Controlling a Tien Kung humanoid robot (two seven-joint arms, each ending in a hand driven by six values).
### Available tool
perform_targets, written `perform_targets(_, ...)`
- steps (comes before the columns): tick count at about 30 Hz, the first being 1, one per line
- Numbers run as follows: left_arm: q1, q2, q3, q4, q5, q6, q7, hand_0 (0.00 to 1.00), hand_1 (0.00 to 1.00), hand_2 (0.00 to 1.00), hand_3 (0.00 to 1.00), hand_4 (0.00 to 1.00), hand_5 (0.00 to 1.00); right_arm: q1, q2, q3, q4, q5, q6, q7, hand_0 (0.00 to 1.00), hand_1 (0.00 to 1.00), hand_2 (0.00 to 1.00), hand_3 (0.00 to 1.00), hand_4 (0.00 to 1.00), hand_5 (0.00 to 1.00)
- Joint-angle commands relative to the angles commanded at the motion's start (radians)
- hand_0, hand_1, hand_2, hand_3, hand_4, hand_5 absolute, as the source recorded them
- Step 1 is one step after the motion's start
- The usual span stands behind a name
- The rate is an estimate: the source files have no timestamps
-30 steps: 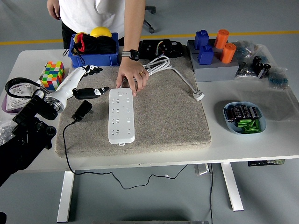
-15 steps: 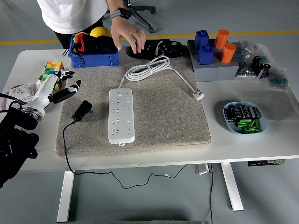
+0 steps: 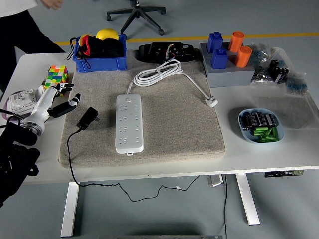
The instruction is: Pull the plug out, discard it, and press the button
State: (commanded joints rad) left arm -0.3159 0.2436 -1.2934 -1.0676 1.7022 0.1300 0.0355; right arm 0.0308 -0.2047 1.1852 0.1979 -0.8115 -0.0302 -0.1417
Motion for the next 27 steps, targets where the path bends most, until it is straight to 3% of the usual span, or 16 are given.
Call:
perform_targets(9,0.007,0.000,-0.011,0.000,0.003,-0.005,0.005,0.864,0.847,0.801,0.805,0.596,0.435,-0.004,0.002,0.002,-0.001,-0.001,0.000,0.000,0.742,0.674,0.673,0.631,0.661,0.522)
perform_targets(27,0.011,0.000,-0.039,-0.028,0.009,-0.011,0.012,0.863,0.840,0.796,0.803,0.590,0.423,-0.004,0.004,0.011,0.001,-0.005,0.001,0.000,0.743,0.674,0.673,0.631,0.661,0.522)
